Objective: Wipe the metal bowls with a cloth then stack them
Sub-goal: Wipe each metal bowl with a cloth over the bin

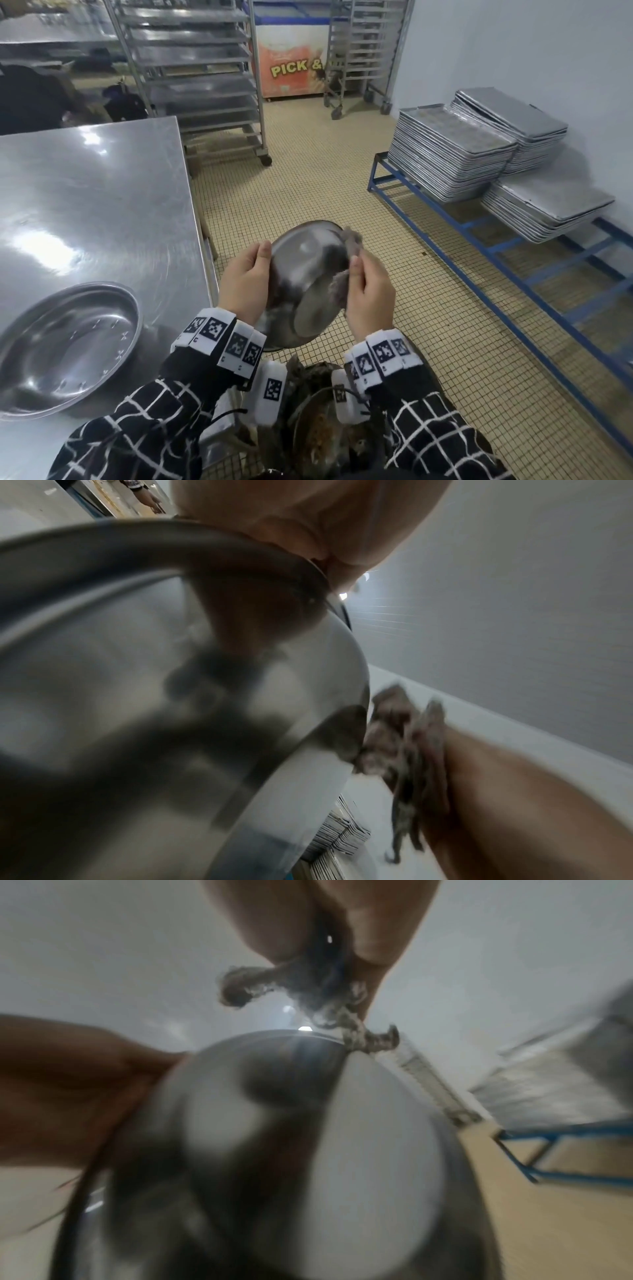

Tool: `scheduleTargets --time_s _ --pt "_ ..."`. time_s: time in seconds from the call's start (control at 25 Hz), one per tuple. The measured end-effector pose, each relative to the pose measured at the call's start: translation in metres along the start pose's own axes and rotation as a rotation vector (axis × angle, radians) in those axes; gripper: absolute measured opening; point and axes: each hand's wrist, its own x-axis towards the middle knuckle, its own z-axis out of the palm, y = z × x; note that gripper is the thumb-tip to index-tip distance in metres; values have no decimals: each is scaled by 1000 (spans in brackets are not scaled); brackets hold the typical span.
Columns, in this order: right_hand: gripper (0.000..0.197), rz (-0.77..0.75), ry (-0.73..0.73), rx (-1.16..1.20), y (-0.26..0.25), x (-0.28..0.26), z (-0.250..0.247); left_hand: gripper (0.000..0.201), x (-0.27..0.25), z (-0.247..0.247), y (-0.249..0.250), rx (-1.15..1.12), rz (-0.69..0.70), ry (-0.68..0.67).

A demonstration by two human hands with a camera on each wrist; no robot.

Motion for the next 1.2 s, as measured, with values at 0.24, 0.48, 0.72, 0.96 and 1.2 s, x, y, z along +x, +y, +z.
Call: scheduleTargets --time_s 0.24,0.48,0.72,0.96,1.2 --pt "39 -506 -161 -316 -27 -10 28 30 2 2 6 -40 53 -2" --pt "45 335 157 261 22 13 27 41 1 -2 -1 -56 93 16" --pt "26 453 274 483 59 -5 12 35 0 -2 -17 -276 -104 52" --pt "26 398 132 370 56 18 -22 32 -2 -1 -36 -168 -125 -28" --pt "28 69 -202 -90 44 35 -34 22 -4 4 -33 119 79 -265"
